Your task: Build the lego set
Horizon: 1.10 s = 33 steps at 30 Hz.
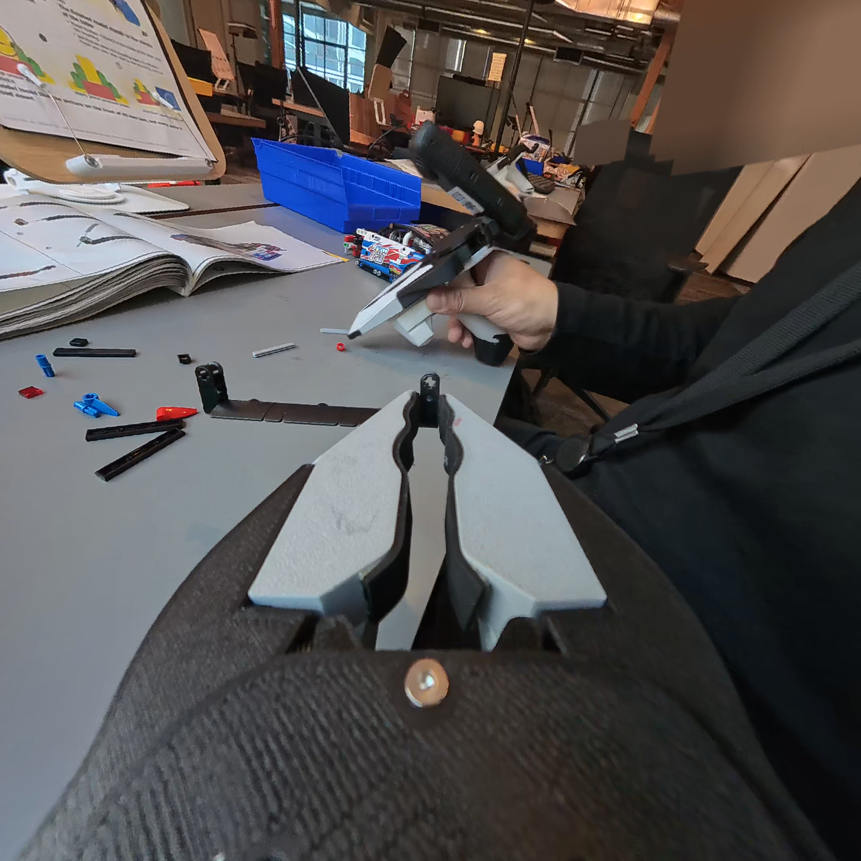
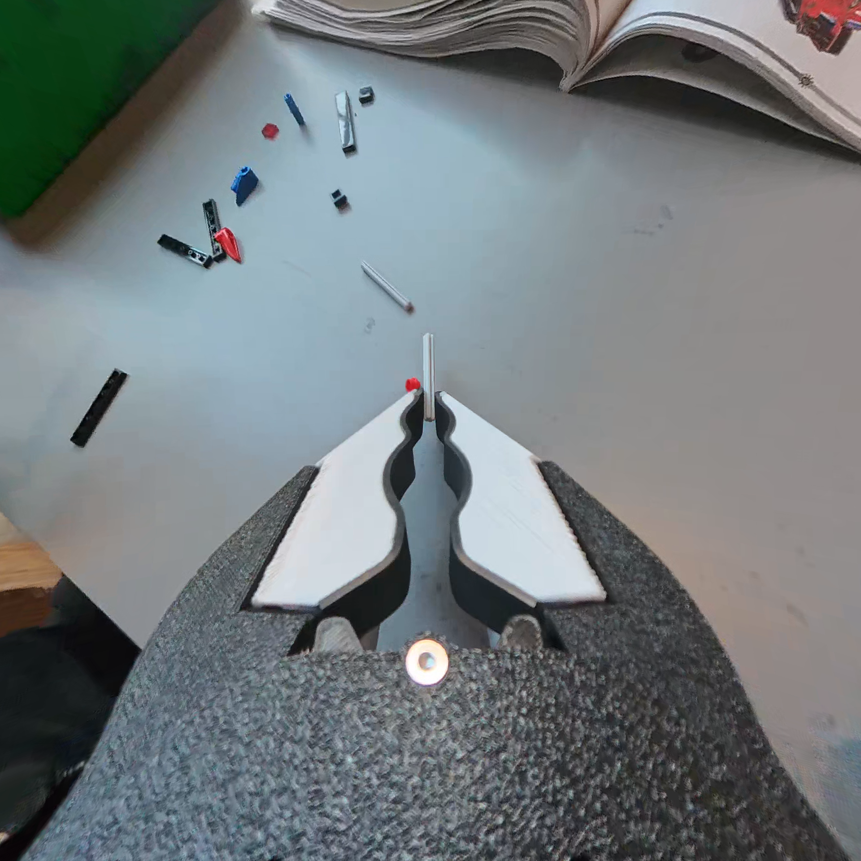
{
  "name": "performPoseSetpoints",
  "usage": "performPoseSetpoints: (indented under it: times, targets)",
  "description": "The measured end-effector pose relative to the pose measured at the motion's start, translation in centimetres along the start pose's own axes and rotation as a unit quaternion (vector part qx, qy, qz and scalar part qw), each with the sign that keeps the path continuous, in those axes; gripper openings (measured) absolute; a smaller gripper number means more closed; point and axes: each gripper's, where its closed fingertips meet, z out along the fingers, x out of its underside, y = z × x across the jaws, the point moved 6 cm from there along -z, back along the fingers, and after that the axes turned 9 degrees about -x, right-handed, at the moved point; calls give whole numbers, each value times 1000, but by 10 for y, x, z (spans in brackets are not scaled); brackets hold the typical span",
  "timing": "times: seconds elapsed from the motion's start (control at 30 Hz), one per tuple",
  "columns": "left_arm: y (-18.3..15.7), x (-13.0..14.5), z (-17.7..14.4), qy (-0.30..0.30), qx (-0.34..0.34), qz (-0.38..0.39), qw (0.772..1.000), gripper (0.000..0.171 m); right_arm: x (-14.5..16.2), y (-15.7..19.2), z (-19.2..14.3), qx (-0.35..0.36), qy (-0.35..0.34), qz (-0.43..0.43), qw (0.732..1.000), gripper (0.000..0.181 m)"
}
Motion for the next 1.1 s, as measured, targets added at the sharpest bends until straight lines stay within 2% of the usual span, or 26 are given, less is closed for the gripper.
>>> performPoseSetpoints:
  times: [0.27, 0.43, 0.57, 0.7, 0.87, 0.97, 1.1]
  targets:
    - [-5, 4, -2, 7, 10, 14, 1000, 5, -30, 16, 43, -38, 3, -4, 999, 3]
    - [-1, 3, -5, -2, 12, -1, 1000, 5, -43, 6, 11, -54, -43, -40, 997, 3]
    - [-1, 1, 5, -7, 31, -23, 999, 5, -29, 4, -21, -85, -49, -104, 990, 3]
    - [-9, -4, 25, -15, 57, -58, 997, 5, -5, 2, -40, -104, -21, -180, 978, 3]
    - [-29, -10, 69, -2, 66, -41, 997, 5, 14, 26, -56, -228, -12, -238, 944, 3]
    - [-36, -8, 99, 23, 50, -51, 997, 5, 17, 37, -64, -287, -21, -250, 924, 3]
    - [-38, 0, 127, 41, 25, -76, 996, 5, 15, 42, -65, -334, -37, -221, 916, 3]
